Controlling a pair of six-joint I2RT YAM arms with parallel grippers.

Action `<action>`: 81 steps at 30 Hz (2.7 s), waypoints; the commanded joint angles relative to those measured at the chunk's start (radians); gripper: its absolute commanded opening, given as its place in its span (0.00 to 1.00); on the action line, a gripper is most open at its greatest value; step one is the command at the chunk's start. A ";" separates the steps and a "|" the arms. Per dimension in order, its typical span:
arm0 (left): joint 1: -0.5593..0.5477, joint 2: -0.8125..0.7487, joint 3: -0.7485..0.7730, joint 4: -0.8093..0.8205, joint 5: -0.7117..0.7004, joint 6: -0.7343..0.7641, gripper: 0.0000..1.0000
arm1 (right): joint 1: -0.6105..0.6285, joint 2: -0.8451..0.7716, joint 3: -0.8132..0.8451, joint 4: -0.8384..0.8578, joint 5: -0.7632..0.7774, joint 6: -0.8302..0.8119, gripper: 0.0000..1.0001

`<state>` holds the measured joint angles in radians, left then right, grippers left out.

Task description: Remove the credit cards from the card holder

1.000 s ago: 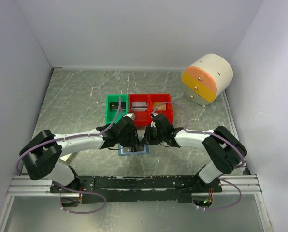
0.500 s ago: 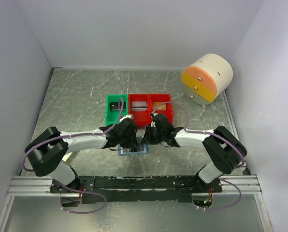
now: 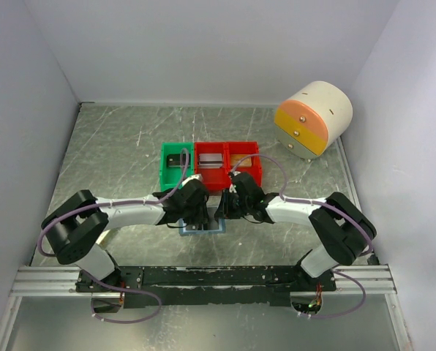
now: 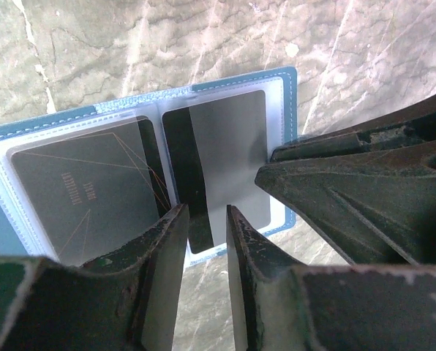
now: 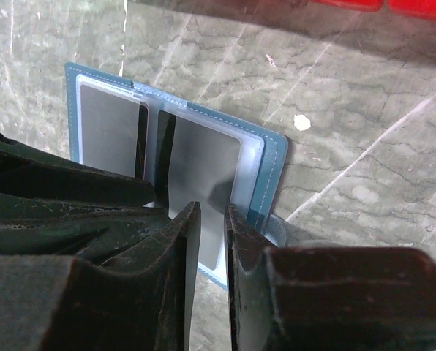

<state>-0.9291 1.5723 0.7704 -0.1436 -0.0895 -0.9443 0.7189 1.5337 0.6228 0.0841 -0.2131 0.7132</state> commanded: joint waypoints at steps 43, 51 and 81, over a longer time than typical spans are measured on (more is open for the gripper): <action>-0.007 -0.061 -0.079 0.108 0.014 -0.080 0.38 | -0.005 0.006 -0.024 -0.050 0.008 -0.026 0.16; 0.005 -0.112 -0.155 0.213 0.037 -0.144 0.34 | -0.005 -0.005 -0.035 -0.039 -0.017 -0.038 0.12; 0.023 -0.185 -0.290 0.447 0.101 -0.272 0.07 | -0.005 -0.017 -0.041 0.002 -0.052 -0.031 0.13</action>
<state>-0.9085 1.4258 0.4736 0.2096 -0.0151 -1.1870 0.7094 1.5204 0.5941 0.0967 -0.2646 0.6865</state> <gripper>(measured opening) 0.077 0.116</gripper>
